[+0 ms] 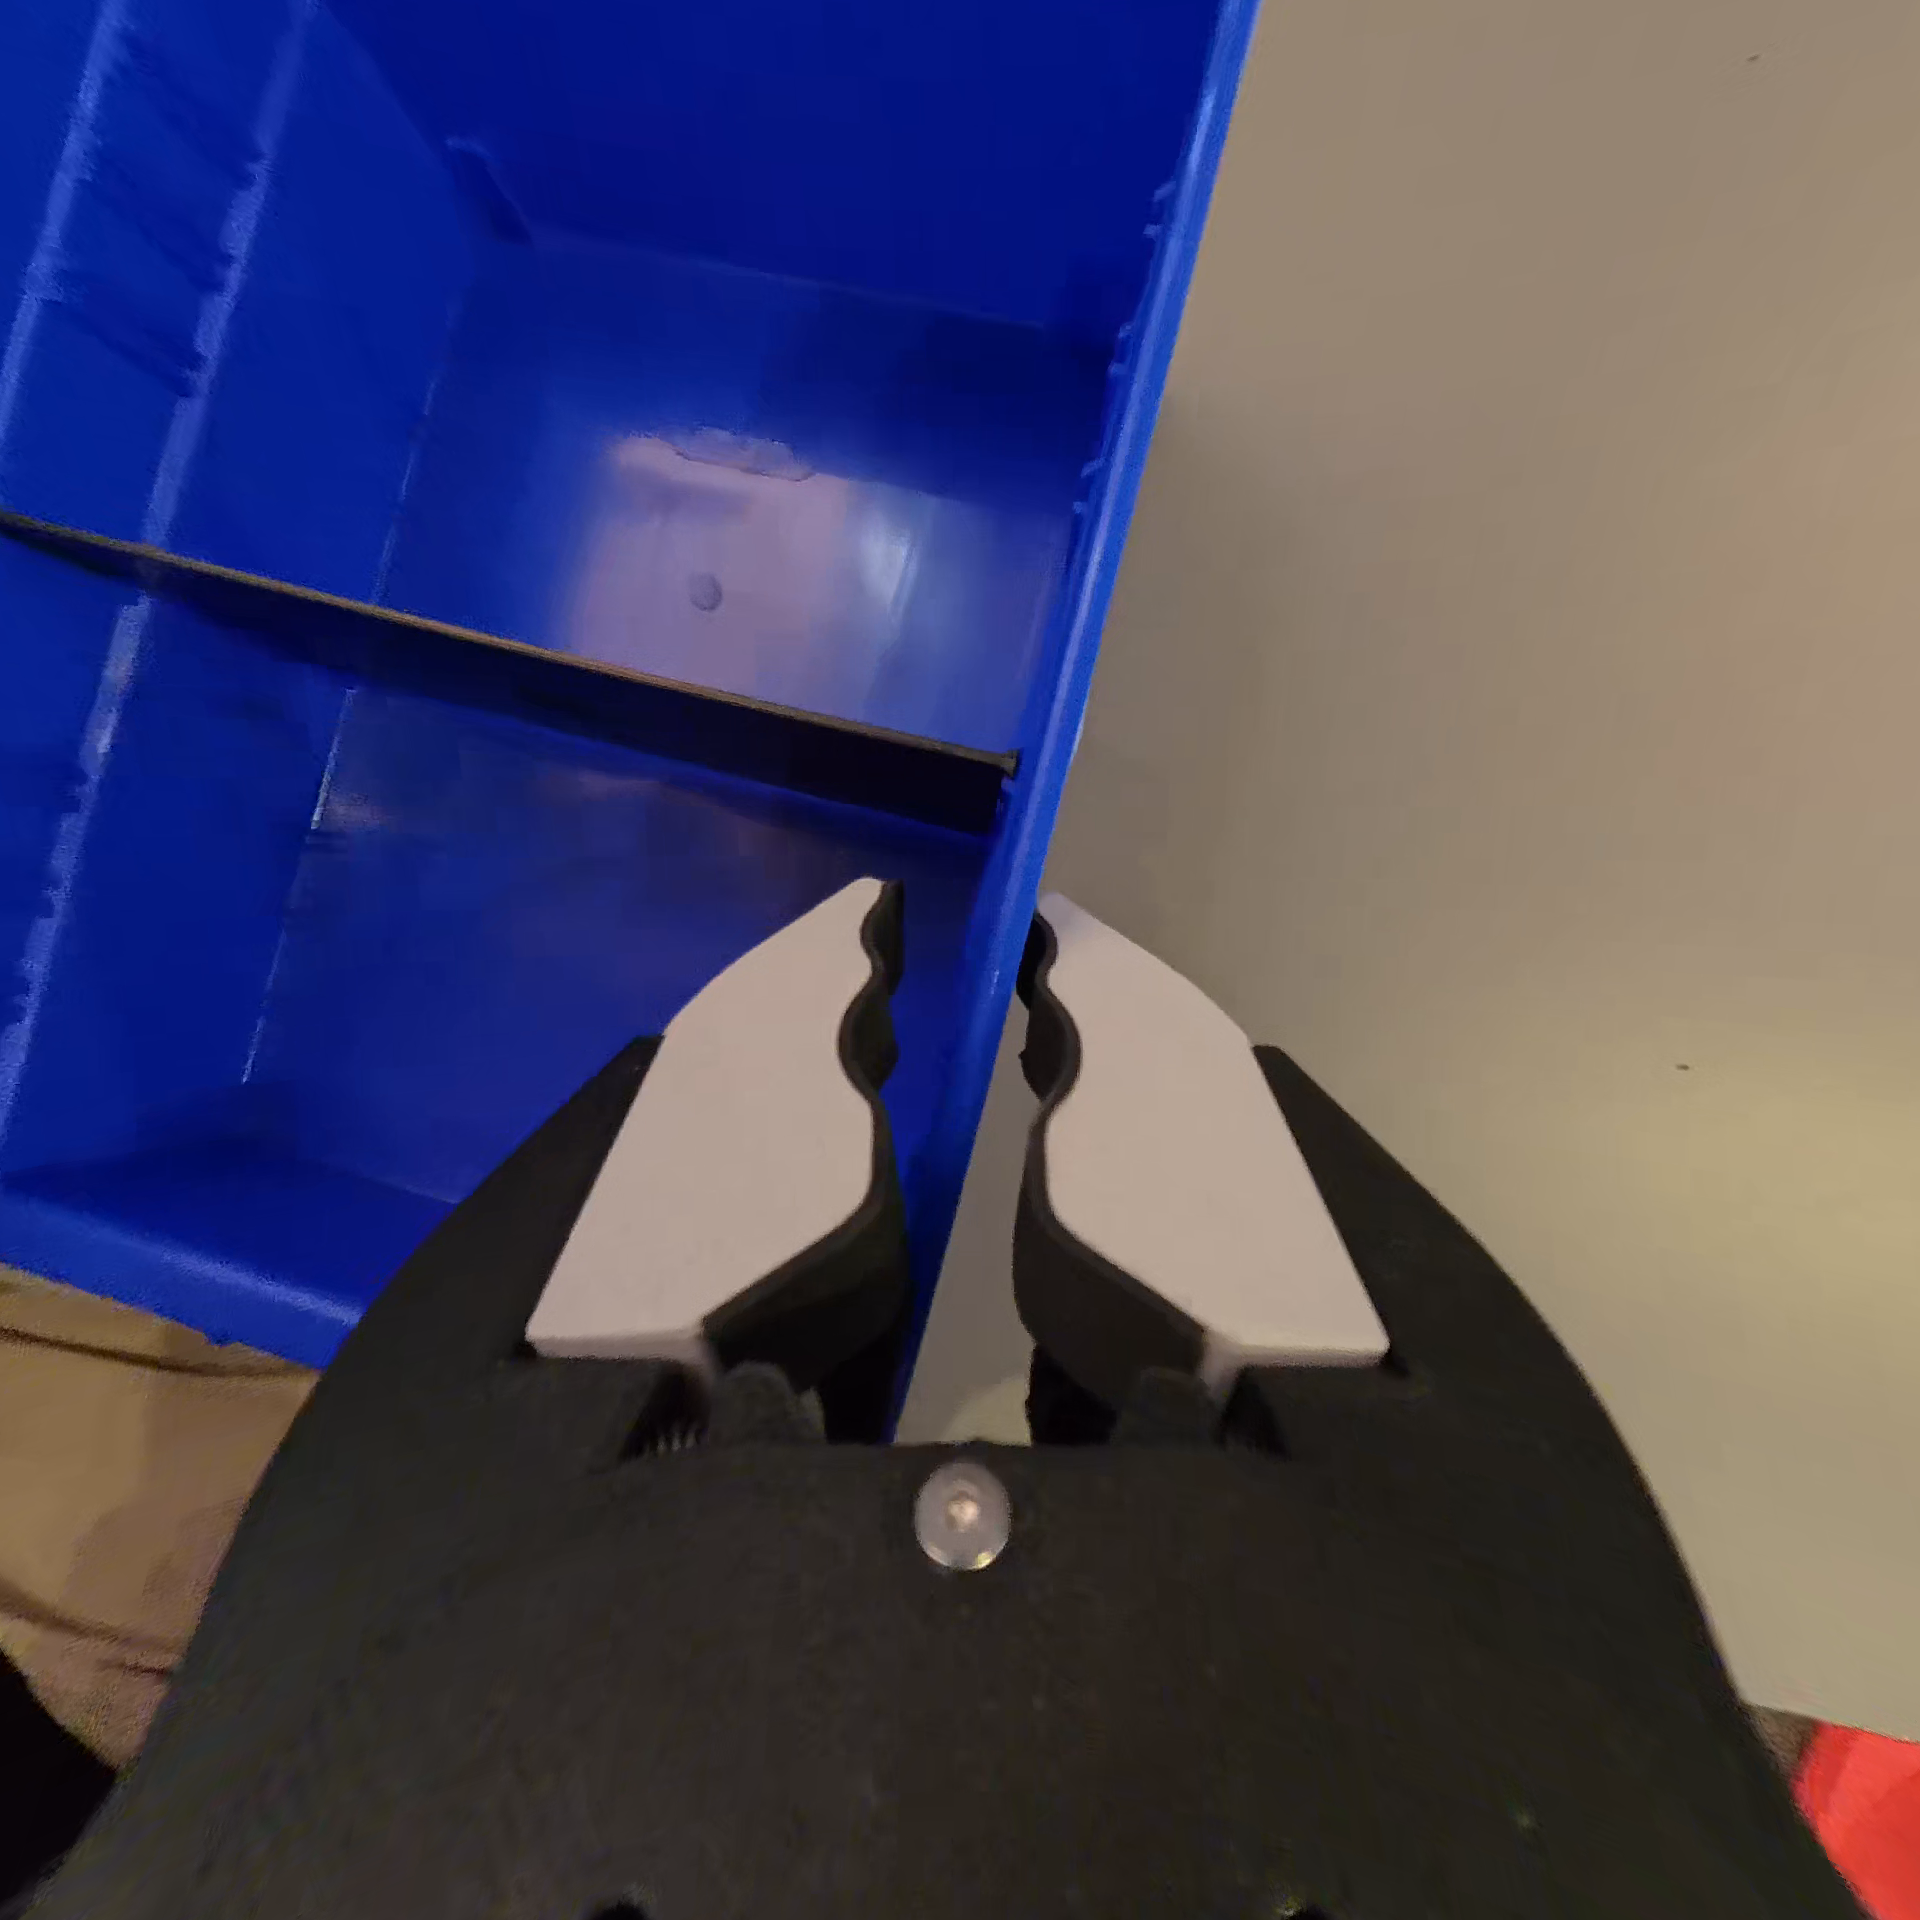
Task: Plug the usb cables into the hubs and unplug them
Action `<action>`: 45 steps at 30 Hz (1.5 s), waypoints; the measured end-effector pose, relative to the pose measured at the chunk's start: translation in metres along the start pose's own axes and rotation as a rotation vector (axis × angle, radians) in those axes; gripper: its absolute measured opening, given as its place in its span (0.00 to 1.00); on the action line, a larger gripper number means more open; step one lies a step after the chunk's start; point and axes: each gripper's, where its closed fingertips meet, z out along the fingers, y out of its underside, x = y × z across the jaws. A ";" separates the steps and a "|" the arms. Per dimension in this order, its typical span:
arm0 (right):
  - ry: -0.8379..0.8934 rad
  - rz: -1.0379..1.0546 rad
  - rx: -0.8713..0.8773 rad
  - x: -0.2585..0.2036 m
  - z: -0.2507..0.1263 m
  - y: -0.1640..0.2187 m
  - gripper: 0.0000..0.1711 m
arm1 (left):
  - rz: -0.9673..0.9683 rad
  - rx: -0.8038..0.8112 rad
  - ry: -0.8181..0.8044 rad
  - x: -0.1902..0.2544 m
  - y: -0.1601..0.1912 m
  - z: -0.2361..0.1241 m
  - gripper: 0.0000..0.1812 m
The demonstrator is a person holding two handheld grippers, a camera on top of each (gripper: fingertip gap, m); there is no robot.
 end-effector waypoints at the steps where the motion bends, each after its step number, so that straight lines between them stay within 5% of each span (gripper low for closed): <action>1: 0.012 -0.010 -0.010 0.003 0.000 0.001 0.11 | 0.019 0.005 -0.046 -0.013 0.000 -0.016 0.29; 10: 0.017 -0.015 -0.032 0.024 0.001 -0.001 0.07 | 0.053 -0.132 -0.789 -0.202 0.079 -0.216 0.30; 15: 0.048 -0.018 -0.041 0.040 0.000 -0.003 0.07 | -0.043 -0.320 -0.989 -0.260 0.154 -0.285 0.31; 22: 0.068 -0.004 -0.056 0.060 -0.001 -0.002 0.07 | -0.197 -0.362 -0.892 -0.274 0.200 -0.286 0.11; 30: 0.085 -0.005 -0.065 0.082 -0.004 0.001 0.07 | -0.280 -0.313 -0.885 -0.284 0.211 -0.306 0.08; 36: 0.097 -0.052 -0.058 0.093 -0.004 0.000 0.10 | -0.276 -0.290 -0.879 -0.295 0.220 -0.324 0.09; 39: 0.107 -0.066 -0.028 0.094 -0.008 -0.004 0.18 | -0.204 -0.296 -0.928 -0.299 0.214 -0.334 0.18; 45: 0.242 -0.114 0.059 0.099 -0.032 -0.021 0.27 | 0.163 -0.222 -1.013 -0.290 0.149 -0.341 0.26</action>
